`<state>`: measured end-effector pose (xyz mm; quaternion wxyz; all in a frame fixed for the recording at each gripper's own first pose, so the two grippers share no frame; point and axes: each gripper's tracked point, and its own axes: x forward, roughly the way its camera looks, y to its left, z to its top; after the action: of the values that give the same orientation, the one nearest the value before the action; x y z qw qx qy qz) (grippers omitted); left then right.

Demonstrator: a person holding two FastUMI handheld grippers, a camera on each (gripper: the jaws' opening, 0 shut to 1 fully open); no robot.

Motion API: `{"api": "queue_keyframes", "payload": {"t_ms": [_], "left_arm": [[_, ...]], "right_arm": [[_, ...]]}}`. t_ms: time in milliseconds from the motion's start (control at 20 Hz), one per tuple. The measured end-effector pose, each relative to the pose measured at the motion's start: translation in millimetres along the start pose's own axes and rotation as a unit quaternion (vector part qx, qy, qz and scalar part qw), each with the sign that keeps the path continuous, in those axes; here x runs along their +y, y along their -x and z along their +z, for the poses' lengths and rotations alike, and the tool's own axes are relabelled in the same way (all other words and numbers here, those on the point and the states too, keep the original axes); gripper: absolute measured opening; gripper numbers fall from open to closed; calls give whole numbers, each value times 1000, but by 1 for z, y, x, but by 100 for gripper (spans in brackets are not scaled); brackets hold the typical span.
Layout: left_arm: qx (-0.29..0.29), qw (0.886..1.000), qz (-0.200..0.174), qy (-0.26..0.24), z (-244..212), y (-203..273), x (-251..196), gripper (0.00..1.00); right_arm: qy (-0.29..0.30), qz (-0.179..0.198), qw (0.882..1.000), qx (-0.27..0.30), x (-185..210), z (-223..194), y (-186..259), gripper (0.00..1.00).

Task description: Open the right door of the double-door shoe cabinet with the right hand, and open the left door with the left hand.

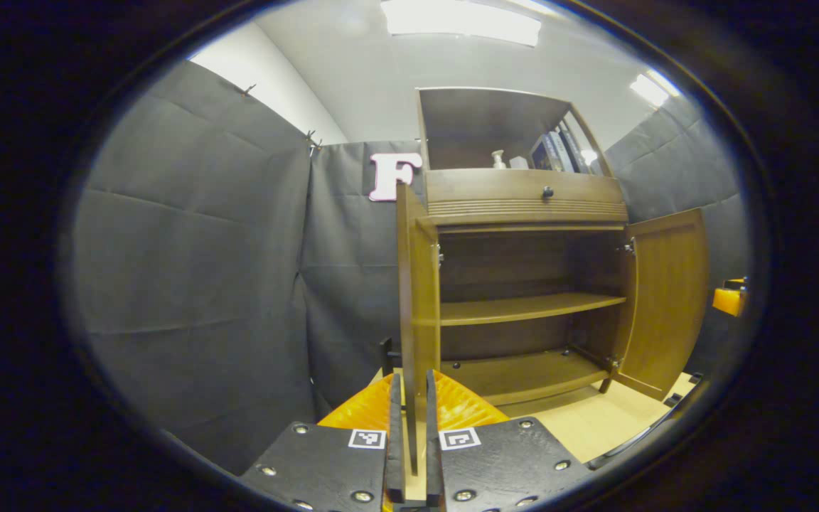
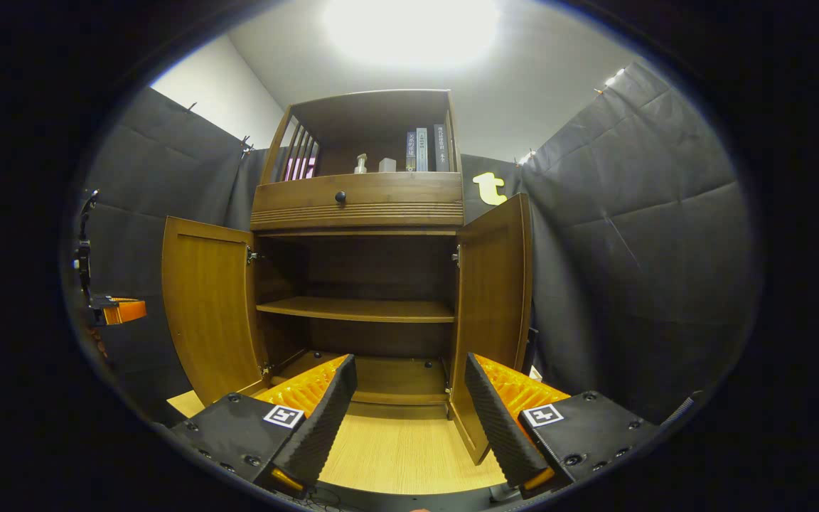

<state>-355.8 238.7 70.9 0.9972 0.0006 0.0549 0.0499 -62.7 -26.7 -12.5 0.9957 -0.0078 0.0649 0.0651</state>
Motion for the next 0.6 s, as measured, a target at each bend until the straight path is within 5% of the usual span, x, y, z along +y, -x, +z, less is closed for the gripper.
{"api": "queue_keyframes", "payload": {"t_ms": [200, 600], "left_arm": [[-5, 1000, -11, 9, 8, 21, -14, 10], [-4, 1000, -11, 5, -1, 42, -27, 15]], "right_arm": [[4, -14, 1000, -4, -7, 2, 12, 96], [15, -24, 1000, -7, -11, 0, 32, 92]]}}
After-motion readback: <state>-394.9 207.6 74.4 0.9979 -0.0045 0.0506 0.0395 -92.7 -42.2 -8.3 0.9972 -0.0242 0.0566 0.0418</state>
